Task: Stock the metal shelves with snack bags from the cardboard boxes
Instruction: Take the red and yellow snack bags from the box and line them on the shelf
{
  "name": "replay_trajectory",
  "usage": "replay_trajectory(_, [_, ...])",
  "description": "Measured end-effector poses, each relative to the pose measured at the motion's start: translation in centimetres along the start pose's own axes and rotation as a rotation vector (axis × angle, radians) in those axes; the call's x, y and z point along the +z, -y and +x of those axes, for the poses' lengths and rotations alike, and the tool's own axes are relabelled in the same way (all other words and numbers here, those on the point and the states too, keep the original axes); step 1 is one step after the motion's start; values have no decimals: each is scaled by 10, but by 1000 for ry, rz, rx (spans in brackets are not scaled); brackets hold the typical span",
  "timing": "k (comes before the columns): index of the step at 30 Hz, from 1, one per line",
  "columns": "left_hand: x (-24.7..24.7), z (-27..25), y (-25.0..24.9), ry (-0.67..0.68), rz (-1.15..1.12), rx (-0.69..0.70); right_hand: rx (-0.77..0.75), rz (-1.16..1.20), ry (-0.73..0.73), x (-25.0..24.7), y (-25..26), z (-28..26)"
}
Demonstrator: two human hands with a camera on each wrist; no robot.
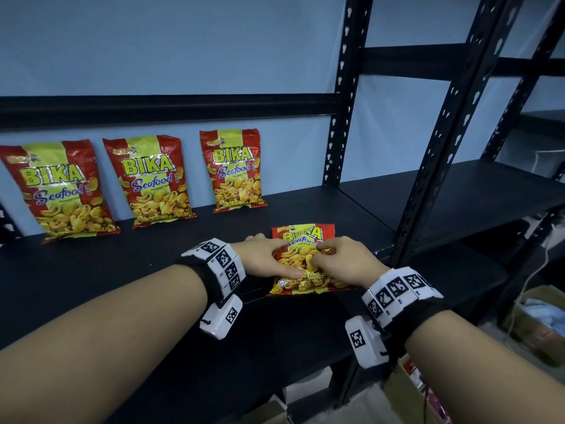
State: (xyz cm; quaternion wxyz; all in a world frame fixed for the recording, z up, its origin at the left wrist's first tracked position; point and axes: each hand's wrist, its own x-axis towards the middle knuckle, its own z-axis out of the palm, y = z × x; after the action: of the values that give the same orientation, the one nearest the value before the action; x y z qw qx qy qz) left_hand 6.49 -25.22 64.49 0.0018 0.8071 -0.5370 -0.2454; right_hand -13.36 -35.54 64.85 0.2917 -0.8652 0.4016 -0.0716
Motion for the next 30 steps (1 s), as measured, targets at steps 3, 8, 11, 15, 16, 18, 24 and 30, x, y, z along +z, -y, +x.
replay_trajectory(3, [-7, 1, 2, -70, -152, 100, 10, 65, -30, 0, -8, -2])
replay_trajectory(8, [-13, 2, 12, -327, -158, 42, -66, 124, -40, 7, -15, -5])
replay_trajectory(11, [-15, -6, 23, -427, -88, -63, -150, 91, -19, 19, -14, -3])
replay_trajectory(15, [-11, -16, 34, -299, -58, -154, -268, -126, -199, 29, -9, 6])
replay_trajectory(16, [-8, -17, 35, -251, -90, -159, -295, -157, -211, 29, -7, 8])
replay_trajectory(18, [1, -18, 35, -179, -184, -156, -354, -218, -152, 32, -3, 10])
replay_trajectory(24, [14, -28, 51, -228, -440, -143, -408, -373, -113, 48, 16, 8])
replay_trajectory(30, [25, -44, 72, -307, -580, -180, -552, -249, -206, 73, 60, 24])
